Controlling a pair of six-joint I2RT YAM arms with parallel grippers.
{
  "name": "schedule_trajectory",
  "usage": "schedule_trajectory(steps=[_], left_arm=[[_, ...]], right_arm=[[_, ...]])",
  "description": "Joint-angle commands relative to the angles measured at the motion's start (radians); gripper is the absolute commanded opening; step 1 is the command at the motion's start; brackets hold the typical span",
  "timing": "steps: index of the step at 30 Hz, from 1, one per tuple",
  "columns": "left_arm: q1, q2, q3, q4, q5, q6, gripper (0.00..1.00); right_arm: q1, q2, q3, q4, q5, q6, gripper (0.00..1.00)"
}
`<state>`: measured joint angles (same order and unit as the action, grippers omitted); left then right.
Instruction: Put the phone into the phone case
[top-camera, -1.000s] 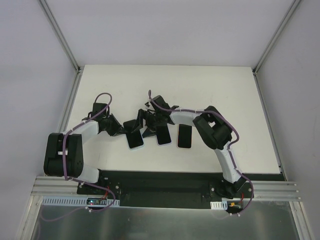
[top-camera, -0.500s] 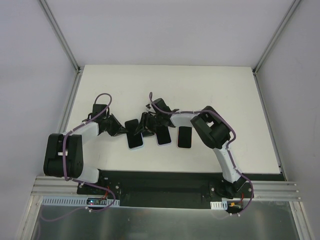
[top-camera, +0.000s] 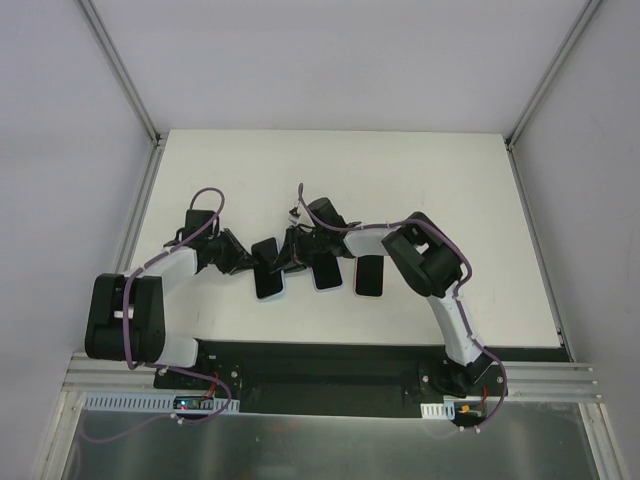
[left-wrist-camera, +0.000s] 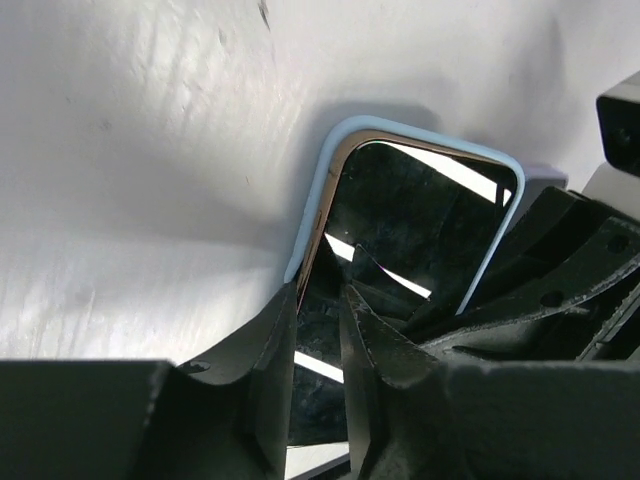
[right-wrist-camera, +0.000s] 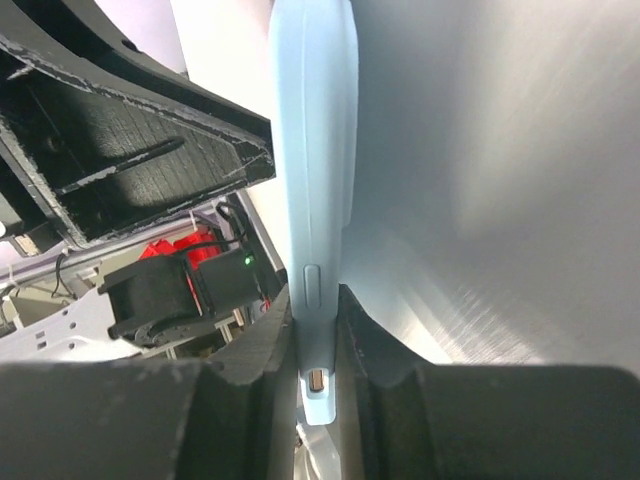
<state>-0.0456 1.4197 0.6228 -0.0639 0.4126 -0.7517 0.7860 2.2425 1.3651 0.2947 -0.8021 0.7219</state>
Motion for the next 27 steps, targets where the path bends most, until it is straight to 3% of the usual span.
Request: schedule_trajectory(steps=[1, 3, 9, 15, 16, 18, 19, 24, 27], left_arm=[[-0.024, -0.117, -0.017, -0.066, 0.112, -0.003, 0.25], [-0.008, -0.177, 0.006, -0.077, 0.123, 0.021, 0.40], [0.012, -0.385, 0.040, -0.065, 0.186, 0.146, 0.67], [0.016, -0.478, 0.051, -0.002, 0.342, 0.141, 0.70], [0.016, -0.482, 0.051, 0.019, 0.366, 0.132, 0.70], [0.015, -0.487, 0.037, 0.115, 0.454, 0.086, 0.70], [0.016, -0.485, 0.023, 0.148, 0.472, 0.066, 0.70], [0.015, -0.482, -0.008, 0.355, 0.575, -0.043, 0.70], [0.021, -0.475, -0.006, 0.351, 0.571, -0.044, 0.70]], right_arm=[[0.006, -0.127, -0.018, 0.153, -0.097, -0.018, 0.01], [-0.005, -0.155, -0.050, 0.175, -0.121, -0.016, 0.01], [-0.053, -0.279, -0.165, 0.280, -0.241, -0.019, 0.02], [-0.103, -0.400, -0.291, 0.611, -0.356, 0.175, 0.03], [-0.117, -0.402, -0.317, 0.749, -0.374, 0.219, 0.03], [-0.126, -0.382, -0.337, 0.988, -0.382, 0.475, 0.04], [-0.140, -0.336, -0.327, 1.238, -0.378, 0.617, 0.05], [-0.136, -0.336, -0.345, 1.238, -0.382, 0.624, 0.06], [-0.134, -0.351, -0.366, 1.236, -0.381, 0.614, 0.07]])
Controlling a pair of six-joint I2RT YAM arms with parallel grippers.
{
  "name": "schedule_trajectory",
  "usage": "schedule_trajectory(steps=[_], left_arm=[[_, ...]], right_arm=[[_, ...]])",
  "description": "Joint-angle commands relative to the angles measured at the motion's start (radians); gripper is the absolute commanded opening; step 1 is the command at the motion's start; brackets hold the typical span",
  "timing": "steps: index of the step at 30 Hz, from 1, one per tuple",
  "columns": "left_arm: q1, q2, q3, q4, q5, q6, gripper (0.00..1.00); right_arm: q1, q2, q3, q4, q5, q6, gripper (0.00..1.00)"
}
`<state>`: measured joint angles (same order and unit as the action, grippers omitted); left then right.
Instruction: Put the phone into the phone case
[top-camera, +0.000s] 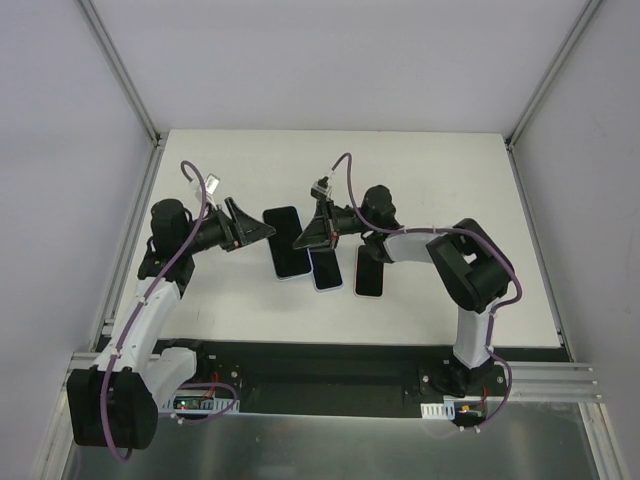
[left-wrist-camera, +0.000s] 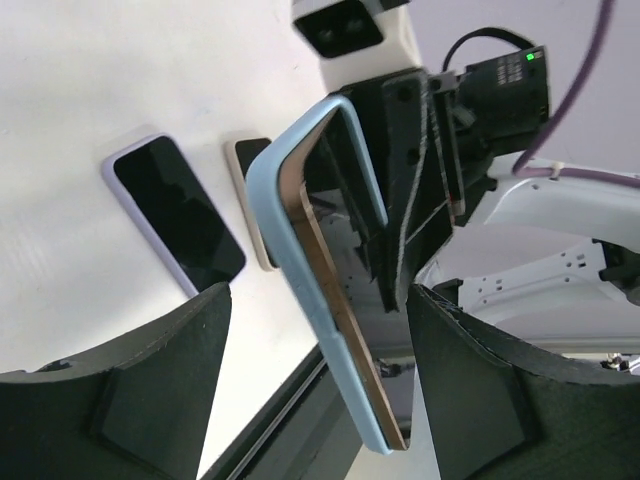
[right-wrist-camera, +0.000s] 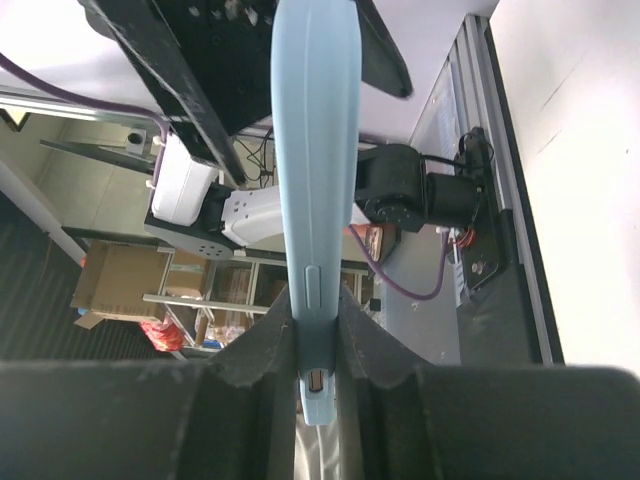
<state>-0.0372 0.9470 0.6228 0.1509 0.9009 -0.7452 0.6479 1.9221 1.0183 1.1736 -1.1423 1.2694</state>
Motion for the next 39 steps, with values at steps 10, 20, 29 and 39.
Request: schedule_trajectory(steps=[10, 20, 29, 39], left_arm=[[0.025, 0.090, -0.077, 0.432, 0.119, -0.284, 0.63], [0.026, 0.095, -0.057, 0.386, 0.122, -0.254, 0.11], [0.025, 0.079, 0.025, 0.055, 0.084, -0.057, 0.00], [0.025, -0.011, -0.072, -0.019, 0.133, -0.066, 0.60]], right_arm=[[0.006, -0.044, -0.057, 0.359, -0.051, 0.065, 0.08], [0.045, -0.026, -0.058, 0.360, -0.024, 0.073, 0.09], [0.047, 0.015, -0.035, 0.359, 0.018, 0.111, 0.16], [0.004, -0.017, -0.006, 0.359, 0.049, 0.133, 0.11]])
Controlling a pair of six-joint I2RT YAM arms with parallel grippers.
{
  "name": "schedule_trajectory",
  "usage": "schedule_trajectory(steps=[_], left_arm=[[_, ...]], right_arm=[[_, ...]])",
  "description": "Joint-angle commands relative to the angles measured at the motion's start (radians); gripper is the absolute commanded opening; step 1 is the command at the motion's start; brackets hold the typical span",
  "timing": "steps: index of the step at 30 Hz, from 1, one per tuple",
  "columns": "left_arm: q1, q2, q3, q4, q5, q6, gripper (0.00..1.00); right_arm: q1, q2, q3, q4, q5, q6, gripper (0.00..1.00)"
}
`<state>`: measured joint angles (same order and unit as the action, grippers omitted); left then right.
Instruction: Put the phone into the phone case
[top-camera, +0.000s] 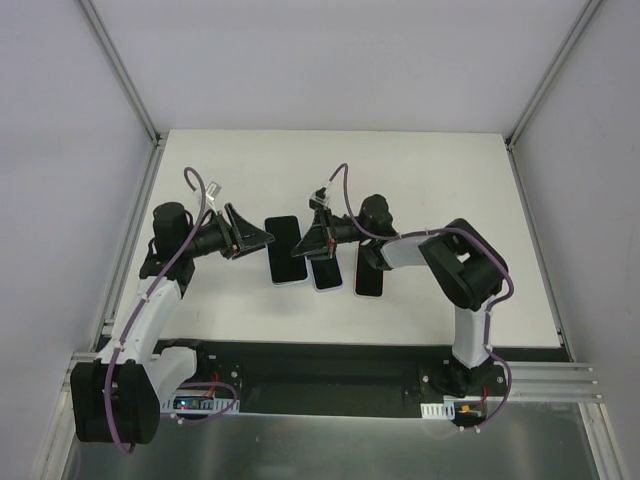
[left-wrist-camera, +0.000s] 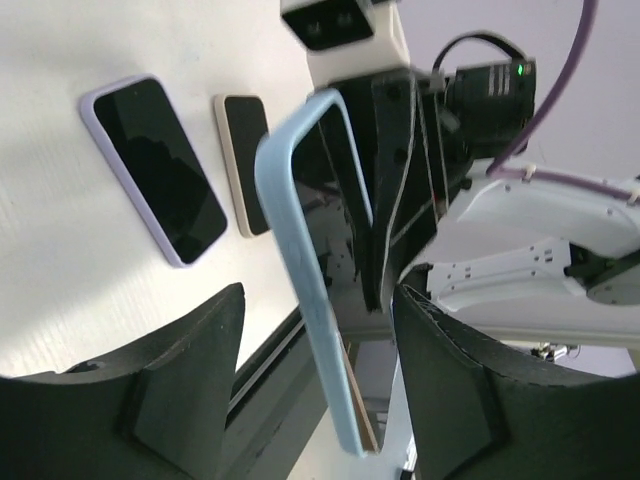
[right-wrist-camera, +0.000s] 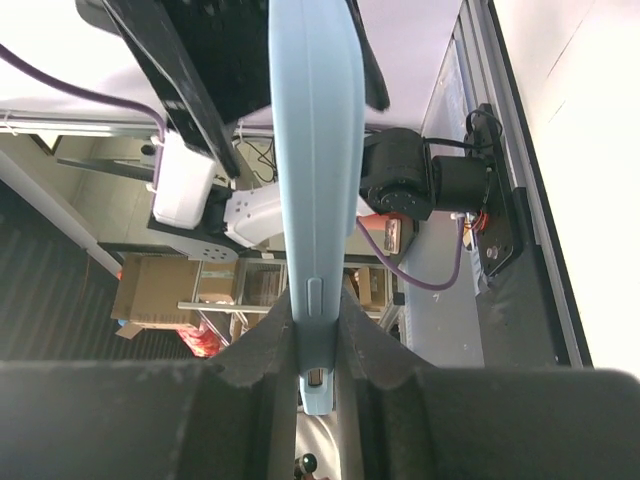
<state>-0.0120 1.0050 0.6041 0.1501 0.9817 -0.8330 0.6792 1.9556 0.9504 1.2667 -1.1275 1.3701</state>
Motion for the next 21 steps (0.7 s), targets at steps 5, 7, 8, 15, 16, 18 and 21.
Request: schedule_trajectory(steps=[5, 7, 8, 15, 16, 18, 21], left_arm=[[0.000, -0.193, -0.110, -0.015, 0.063, -0.055, 0.60], [-0.003, -0.230, -0.130, -0.003, 0.057, -0.080, 0.60], [-0.002, -0.238, -0.135, -0.001, 0.057, -0.092, 0.61], [-0.003, -0.221, -0.151, 0.020, 0.061, -0.121, 0.61], [-0.005, -0.218, -0.155, 0.040, 0.063, -0.130, 0.61], [-0.011, -0.212, -0.168, 0.083, 0.066, -0.153, 0.61], [-0.026, -0.194, -0.188, 0.172, 0.068, -0.207, 0.62]], right_arm=[[-0.061, -0.047, 0.090, 0.266, 0.035, 0.055, 0.11], [-0.063, -0.037, 0.096, 0.266, 0.040, 0.060, 0.11], [-0.063, -0.034, 0.103, 0.266, 0.041, 0.061, 0.11], [-0.063, -0.020, 0.094, 0.264, 0.052, 0.055, 0.11], [-0.063, -0.020, 0.090, 0.266, 0.054, 0.050, 0.11], [-0.059, -0.014, 0.080, 0.264, 0.058, 0.049, 0.11], [-0.050, 0.003, 0.082, 0.264, 0.061, 0.046, 0.11]])
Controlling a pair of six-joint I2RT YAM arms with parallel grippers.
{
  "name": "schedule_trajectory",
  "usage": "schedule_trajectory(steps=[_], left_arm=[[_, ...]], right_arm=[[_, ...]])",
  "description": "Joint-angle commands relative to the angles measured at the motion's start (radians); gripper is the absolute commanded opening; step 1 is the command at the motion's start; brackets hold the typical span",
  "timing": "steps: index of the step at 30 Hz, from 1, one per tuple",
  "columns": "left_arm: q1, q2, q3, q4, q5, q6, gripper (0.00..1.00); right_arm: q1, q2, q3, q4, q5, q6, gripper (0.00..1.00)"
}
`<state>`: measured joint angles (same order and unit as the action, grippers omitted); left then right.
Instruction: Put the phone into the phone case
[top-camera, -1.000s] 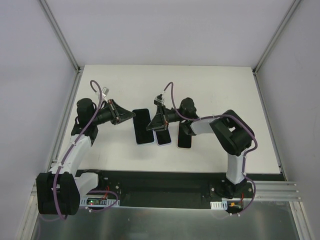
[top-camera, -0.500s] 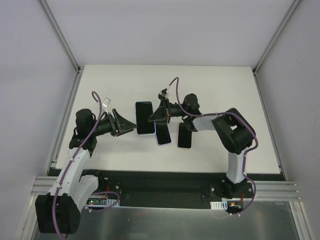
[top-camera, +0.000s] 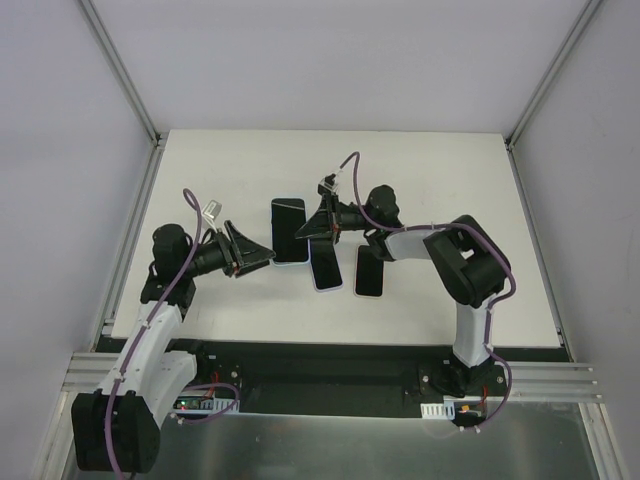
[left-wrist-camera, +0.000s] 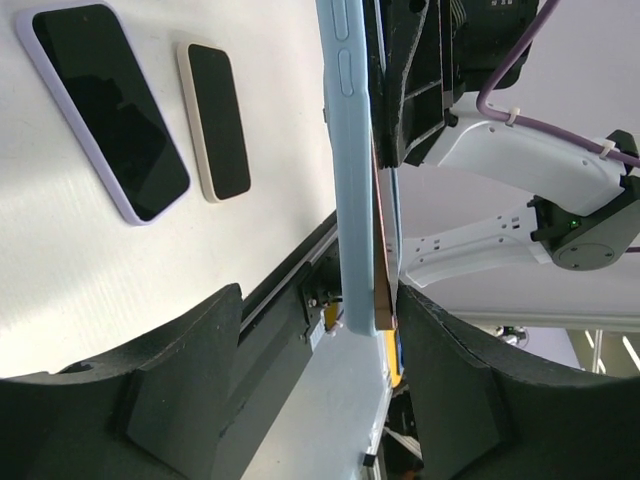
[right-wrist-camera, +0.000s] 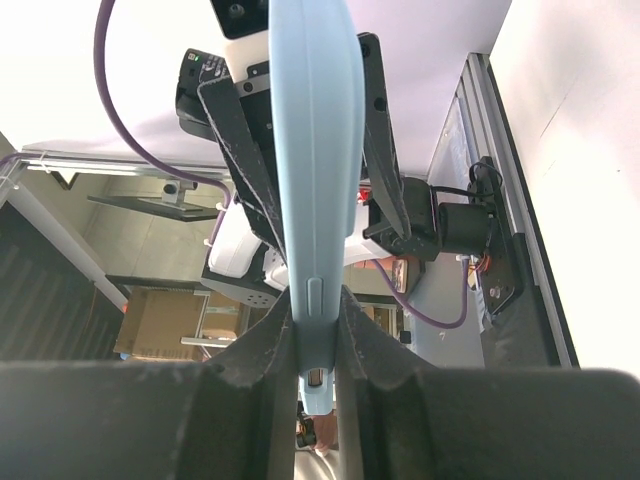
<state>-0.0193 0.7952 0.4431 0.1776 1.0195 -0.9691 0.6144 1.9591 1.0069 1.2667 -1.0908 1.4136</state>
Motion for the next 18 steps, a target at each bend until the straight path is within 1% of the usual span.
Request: schedule_trajectory(steps=[1, 3, 7, 9, 10, 11, 12, 14, 15, 17, 18], left_arm=[[-0.022, 0.022, -0.029, 0.161, 0.027, -0.089, 0.62], [-0.037, 0.039, -0.026, 0.204, 0.025, -0.106, 0.62], [-0.065, 0.056, -0.007, 0.212, 0.011, -0.109, 0.62], [-0.077, 0.067, -0.001, 0.214, 0.004, -0.106, 0.56], [-0.082, 0.070, 0.000, 0.217, 0.004, -0.102, 0.50], [-0.085, 0.073, 0.000, 0.217, 0.004, -0.103, 0.40], [-0.087, 0.078, -0.001, 0.215, 0.004, -0.102, 0.34], [-0.087, 0.082, -0.003, 0.217, 0.008, -0.099, 0.24], [-0.087, 0.090, 0.000, 0.211, 0.010, -0.095, 0.11], [-0.088, 0.101, 0.012, 0.151, 0.004, -0.062, 0.03], [-0.088, 0.114, 0.037, 0.110, 0.001, -0.037, 0.00]], right_arm=[[0.016, 0.003, 0.027, 0.266, 0.025, 0.004, 0.11], [0.024, 0.012, 0.027, 0.264, 0.028, 0.002, 0.11], [0.033, 0.021, 0.030, 0.266, 0.029, 0.001, 0.11], [0.036, 0.024, 0.032, 0.264, 0.029, 0.002, 0.11], [0.036, 0.026, 0.032, 0.264, 0.029, 0.002, 0.11], [0.039, 0.026, 0.030, 0.264, 0.028, 0.004, 0.11], [0.038, 0.026, 0.029, 0.266, 0.026, 0.002, 0.11], [0.036, 0.030, 0.030, 0.266, 0.023, 0.005, 0.11], [0.036, 0.032, 0.032, 0.266, 0.016, 0.005, 0.11], [0.033, 0.041, 0.032, 0.264, 0.009, 0.002, 0.12], [0.030, 0.043, 0.029, 0.266, 0.009, 0.002, 0.13]])
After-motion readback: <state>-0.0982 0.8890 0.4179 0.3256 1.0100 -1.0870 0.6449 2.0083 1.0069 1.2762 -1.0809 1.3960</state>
